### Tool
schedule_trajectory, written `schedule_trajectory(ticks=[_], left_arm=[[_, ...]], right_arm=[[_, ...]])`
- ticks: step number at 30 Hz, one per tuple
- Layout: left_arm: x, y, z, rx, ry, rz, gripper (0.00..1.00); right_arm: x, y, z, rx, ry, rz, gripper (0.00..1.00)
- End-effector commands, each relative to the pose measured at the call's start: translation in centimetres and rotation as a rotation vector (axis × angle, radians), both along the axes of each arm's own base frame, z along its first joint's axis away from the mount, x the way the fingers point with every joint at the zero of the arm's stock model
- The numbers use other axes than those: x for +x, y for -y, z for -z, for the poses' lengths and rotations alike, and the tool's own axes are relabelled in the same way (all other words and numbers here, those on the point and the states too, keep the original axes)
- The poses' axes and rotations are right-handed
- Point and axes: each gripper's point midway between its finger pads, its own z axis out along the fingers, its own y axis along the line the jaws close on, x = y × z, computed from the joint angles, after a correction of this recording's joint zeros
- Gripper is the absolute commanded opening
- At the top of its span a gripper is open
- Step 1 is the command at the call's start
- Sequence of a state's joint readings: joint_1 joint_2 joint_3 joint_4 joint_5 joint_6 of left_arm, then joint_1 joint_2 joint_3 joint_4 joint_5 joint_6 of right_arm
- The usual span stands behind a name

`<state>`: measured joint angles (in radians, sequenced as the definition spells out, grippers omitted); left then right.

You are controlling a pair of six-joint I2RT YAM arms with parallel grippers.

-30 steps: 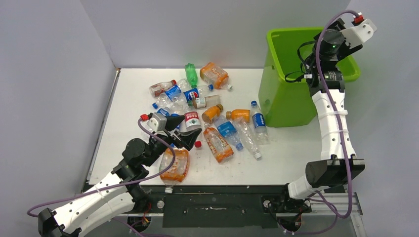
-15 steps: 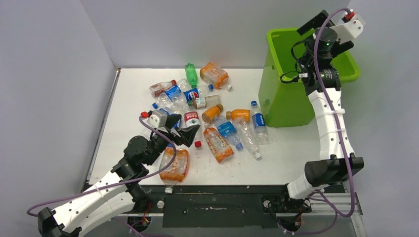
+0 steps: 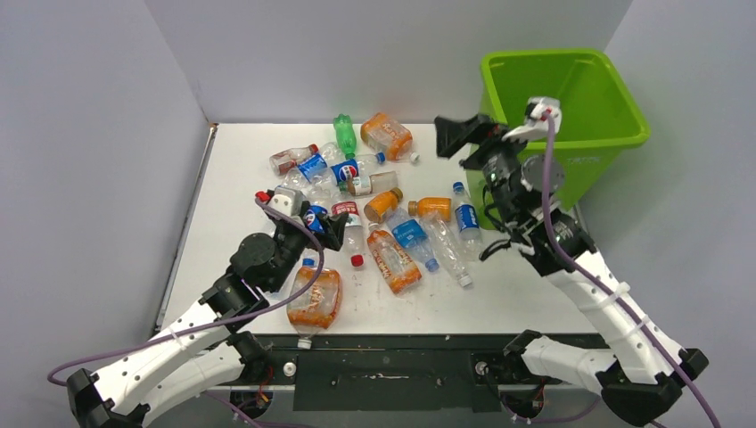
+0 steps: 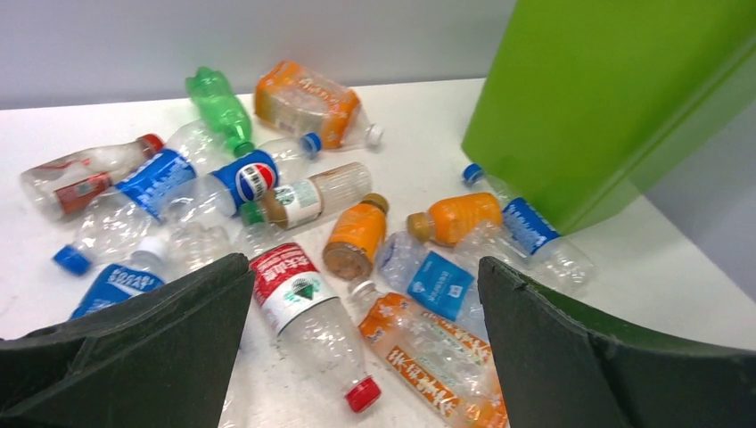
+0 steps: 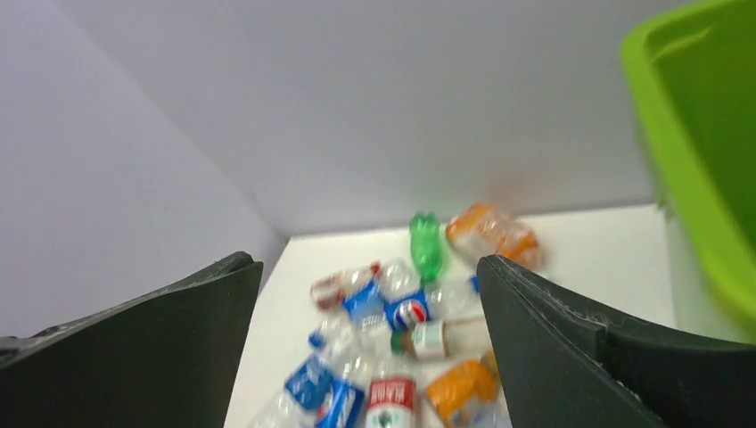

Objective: Put the plastic bottles in the bin
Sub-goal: Place the plastic bottle in the trash bin, then pick up the plastic bottle at the center of the board.

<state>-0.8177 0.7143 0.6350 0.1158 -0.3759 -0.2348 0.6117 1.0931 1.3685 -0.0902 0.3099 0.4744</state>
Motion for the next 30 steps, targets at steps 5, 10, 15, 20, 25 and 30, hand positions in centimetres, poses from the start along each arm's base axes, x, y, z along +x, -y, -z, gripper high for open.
schedule_trajectory(ticks=[5, 10, 15, 20, 25, 30], left_arm=[[1.9, -0.6, 2.5, 0.192, -0.115, -0.105, 0.96], [2.3, 0.0, 4.2, 0.264, -0.175, -0.101, 0.96], [2.3, 1.5, 5.9, 0.3, -0.233, -0.054, 0.96], [2.3, 3.5, 7.3, 0.313, -0.299, 0.015, 0.96], [1.6, 5.1, 8.7, 0.245, -0.38, 0.065, 0.96], [1.2, 5.9, 11.1, 0.101, -0.464, 0.049, 0.96]], right_arm=[[-6.0, -4.1, 16.6, -0.167, -0.21, -0.221, 0.96], [-9.0, -3.3, 24.5, -0.226, -0.335, -0.292, 0.97], [-11.7, -3.7, 29.7, -0.258, -0.436, -0.406, 0.97], [-12.9, -3.7, 33.2, -0.265, -0.506, -0.44, 0.97], [-12.3, -1.5, 34.4, -0.24, -0.548, -0.307, 0.97], [-12.5, -1.1, 33.9, -0.189, -0.523, -0.292, 0.97]])
